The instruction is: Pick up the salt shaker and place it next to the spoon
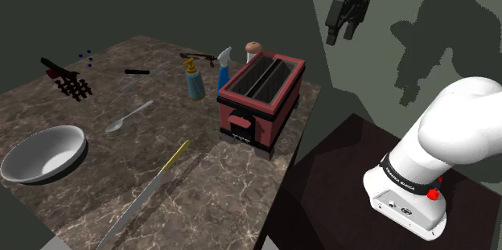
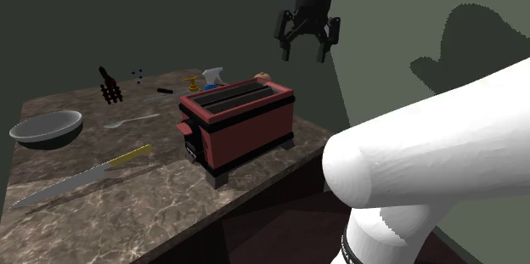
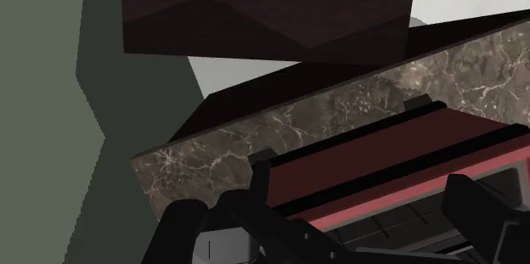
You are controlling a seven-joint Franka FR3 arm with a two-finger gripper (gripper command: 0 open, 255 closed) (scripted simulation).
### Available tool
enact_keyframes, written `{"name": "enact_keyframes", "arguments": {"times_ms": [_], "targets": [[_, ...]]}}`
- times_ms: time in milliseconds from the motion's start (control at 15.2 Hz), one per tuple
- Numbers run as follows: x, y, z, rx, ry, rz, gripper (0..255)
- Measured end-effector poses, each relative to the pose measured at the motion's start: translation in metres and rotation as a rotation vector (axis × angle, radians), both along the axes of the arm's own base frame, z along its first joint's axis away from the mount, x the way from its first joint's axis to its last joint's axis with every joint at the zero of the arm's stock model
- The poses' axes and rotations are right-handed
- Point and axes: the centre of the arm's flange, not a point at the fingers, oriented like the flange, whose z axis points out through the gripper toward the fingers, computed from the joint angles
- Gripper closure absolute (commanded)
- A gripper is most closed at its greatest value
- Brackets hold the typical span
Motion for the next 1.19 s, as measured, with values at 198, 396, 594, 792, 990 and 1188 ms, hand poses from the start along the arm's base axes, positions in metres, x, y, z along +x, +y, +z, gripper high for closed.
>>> {"name": "enact_keyframes", "arguments": {"times_ms": [198, 396, 594, 792, 990, 1188], "targets": [[0.014, -0.002, -0.004, 0.004, -0.001, 0.001, 0], [0.049, -0.005, -0.015, 0.012, -0.002, 0.002, 0], [0.085, -0.012, -0.028, 0.021, -0.004, 0.003, 0], [0.124, -0.014, -0.042, 0.03, -0.006, 0.004, 0], [0.16, -0.017, -0.051, 0.039, -0.008, 0.005, 0], [0.198, -0.016, -0.064, 0.048, -0.009, 0.006, 0]]}}
